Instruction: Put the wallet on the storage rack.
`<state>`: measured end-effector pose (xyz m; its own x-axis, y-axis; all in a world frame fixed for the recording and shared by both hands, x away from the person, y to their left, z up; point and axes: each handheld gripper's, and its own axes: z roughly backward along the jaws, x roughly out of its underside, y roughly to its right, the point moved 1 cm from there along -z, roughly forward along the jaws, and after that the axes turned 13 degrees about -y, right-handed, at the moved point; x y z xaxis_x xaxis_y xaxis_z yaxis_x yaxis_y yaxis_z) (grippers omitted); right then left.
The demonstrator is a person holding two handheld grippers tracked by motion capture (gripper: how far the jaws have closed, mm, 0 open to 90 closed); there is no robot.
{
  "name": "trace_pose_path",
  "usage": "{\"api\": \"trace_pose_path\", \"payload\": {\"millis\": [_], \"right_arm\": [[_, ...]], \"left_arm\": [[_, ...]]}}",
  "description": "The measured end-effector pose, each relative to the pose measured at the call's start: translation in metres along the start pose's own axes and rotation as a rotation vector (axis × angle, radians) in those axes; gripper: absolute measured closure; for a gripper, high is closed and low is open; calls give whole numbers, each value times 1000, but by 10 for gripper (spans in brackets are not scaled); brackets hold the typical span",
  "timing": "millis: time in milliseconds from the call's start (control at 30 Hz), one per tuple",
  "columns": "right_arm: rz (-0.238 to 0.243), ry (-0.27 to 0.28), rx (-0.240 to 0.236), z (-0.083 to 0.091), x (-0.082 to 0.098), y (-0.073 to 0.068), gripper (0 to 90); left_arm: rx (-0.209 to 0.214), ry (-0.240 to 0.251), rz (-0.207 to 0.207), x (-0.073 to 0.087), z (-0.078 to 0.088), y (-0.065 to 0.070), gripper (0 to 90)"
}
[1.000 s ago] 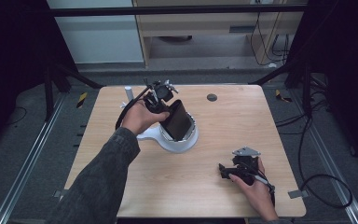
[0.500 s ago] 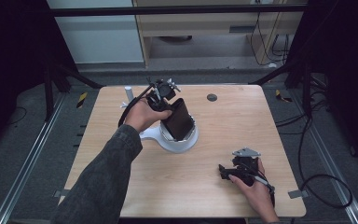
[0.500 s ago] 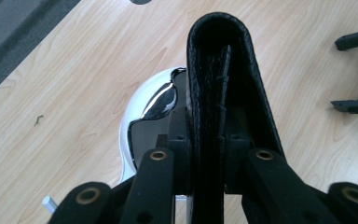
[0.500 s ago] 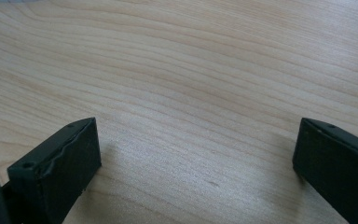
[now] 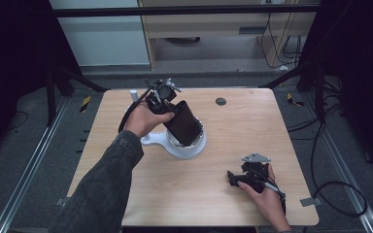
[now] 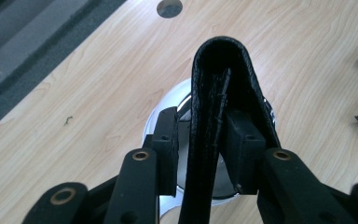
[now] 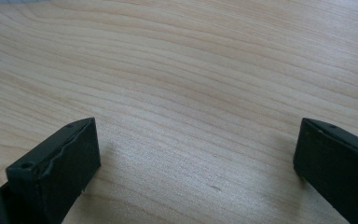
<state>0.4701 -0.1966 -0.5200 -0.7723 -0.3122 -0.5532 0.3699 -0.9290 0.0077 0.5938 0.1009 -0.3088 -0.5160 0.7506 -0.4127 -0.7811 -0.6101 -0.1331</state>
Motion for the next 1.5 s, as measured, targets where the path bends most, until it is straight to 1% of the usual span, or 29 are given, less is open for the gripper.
{"api": "trace_pose_path", "payload": {"millis": [200, 367, 500, 633, 667, 933, 1067, 1100, 1200, 1333, 1433, 1500], "right_arm": [[-4, -2, -2, 0, 0, 0, 7], [-1, 1, -1, 0, 0, 0, 7], [1, 0, -2, 0, 0, 0, 7], [2, 1, -3, 1, 1, -1, 7], [8, 0, 1, 1, 1, 0, 7], [8, 1, 1, 1, 1, 0, 7], [3, 0, 0, 1, 1, -1, 7], [4, -1, 0, 1, 1, -1, 7], [4, 0, -1, 1, 1, -1, 7], [4, 0, -1, 1, 1, -1, 7], [1, -2, -4, 1, 2, -1, 7], [1, -2, -4, 1, 2, -1, 7]], "left_arm": [[-14, 31, -8, 3, 9, 2, 663], [-15, 47, -7, 7, 19, 3, 668], [-12, 70, -2, 8, 25, 6, 664], [-24, 86, -6, 9, 33, 8, 655], [-27, 86, -10, 9, 35, 8, 651], [-37, 110, -7, 13, 43, 9, 623], [-48, 134, -4, 15, 47, 11, 541], [-49, 148, -4, 16, 48, 13, 513], [-49, 164, -9, 18, 51, 17, 397], [-49, 190, -22, 20, 54, 24, 275], [-53, 205, -27, 22, 56, 30, 207], [-48, 221, -26, 24, 58, 33, 169]]}}
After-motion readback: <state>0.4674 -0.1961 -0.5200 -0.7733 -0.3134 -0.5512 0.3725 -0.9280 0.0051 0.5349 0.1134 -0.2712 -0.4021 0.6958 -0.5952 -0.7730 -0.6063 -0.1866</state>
